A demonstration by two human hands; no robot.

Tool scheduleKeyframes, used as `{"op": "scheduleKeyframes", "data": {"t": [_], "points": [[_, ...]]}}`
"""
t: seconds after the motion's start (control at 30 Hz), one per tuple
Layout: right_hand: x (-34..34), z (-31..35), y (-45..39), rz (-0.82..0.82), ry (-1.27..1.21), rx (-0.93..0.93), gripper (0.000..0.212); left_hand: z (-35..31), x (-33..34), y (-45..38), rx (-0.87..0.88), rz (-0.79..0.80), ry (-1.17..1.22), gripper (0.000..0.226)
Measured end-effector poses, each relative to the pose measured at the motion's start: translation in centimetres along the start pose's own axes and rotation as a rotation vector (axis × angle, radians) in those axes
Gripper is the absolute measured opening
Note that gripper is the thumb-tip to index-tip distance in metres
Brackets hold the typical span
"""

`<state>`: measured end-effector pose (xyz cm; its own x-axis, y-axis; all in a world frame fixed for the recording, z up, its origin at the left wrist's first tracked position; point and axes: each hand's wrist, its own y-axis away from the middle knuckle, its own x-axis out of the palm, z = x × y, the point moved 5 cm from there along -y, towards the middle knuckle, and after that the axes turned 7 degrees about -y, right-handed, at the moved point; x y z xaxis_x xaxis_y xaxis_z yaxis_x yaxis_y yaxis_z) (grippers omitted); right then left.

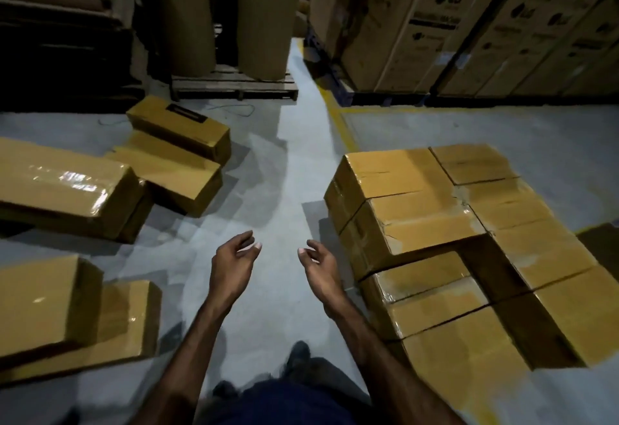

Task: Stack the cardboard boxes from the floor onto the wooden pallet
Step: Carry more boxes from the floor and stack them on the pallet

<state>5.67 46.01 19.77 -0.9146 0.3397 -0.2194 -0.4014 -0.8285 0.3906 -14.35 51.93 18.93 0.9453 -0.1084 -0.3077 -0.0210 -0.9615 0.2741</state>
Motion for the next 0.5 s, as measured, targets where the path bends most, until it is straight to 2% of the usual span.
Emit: {"op": "scheduleKeyframes", "data": {"t": [0.13, 0.3, 0.5], "points": [[5.0, 1.2, 0.1, 0.093, 0.069, -0.03, 0.042, 3.7, -5.3, 2.2, -0.08, -0.099, 0.076, 0.043], [12.1, 2.0, 0.5, 0.28, 0.133, -0.054, 0.039, 7.7, -12.2, 3.9, -0.179, -0.309, 0.166, 0.041], [18.9, 1.0, -1.2, 0.456, 0.199, -0.084, 0.04, 11.8, -16.3, 5.5, -0.317, -0.502, 0.21, 0.037]]}}
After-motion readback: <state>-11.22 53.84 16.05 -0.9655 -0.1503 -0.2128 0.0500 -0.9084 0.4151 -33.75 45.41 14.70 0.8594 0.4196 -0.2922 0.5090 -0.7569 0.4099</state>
